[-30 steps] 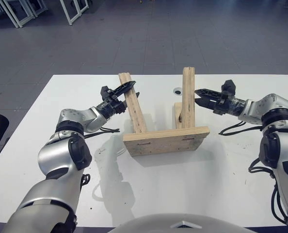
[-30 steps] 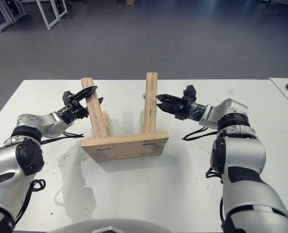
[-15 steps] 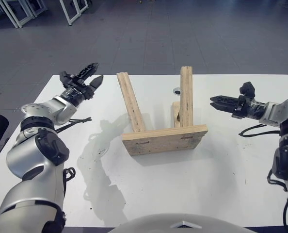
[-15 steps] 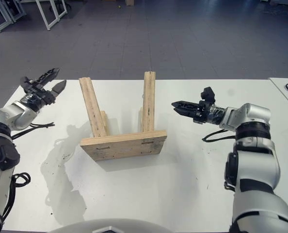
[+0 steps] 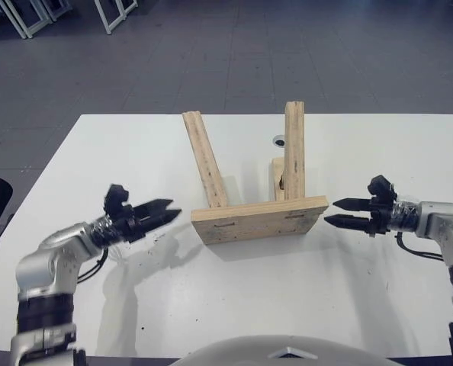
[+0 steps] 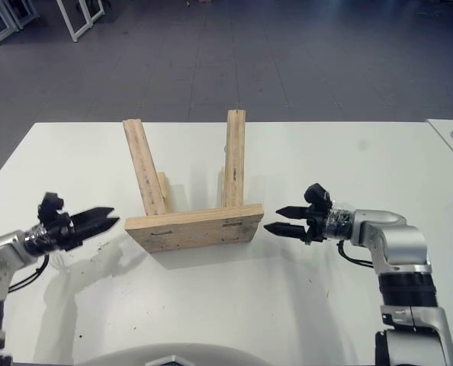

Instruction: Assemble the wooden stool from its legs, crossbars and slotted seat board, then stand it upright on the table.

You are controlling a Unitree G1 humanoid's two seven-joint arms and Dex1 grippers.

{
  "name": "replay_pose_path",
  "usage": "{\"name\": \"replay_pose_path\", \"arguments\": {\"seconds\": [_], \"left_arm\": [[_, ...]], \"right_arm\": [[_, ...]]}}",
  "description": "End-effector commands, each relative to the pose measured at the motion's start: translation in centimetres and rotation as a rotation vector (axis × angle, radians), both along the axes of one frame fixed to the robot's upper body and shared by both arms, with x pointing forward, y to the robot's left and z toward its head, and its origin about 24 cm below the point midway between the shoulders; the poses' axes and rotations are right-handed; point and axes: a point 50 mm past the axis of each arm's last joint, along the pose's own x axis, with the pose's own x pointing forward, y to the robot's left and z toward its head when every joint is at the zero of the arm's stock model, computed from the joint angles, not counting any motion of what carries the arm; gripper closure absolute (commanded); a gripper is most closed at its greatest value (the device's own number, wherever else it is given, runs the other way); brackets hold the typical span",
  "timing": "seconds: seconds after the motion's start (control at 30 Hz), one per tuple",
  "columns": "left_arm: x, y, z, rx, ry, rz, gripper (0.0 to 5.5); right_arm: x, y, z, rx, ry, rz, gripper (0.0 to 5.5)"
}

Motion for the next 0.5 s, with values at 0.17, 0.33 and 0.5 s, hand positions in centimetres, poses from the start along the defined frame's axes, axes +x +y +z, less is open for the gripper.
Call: {"name": "replay_pose_path", "arguments": {"seconds": [0.17,0.33,0.5], "left_arm": [[-1.5,-3.2,0.4,0.206,-0.158,-0.141,1.95],[-0.3,-3.2,-1.2,0.313,-0.194,-0.124,1.95],[1.9,-4.8,-1.8,0.291,-0.236,-0.178,1.95]], "right_arm": [[-0.6,1.8,0.0,-0.141,-0.107,0.141,1.22],[0.9,3.0,-0.8,-0.139,-0.157,0.155,1.22],[2.0,4.8,-0.4,-0.079,-0.247,0.232,1.22]]}}
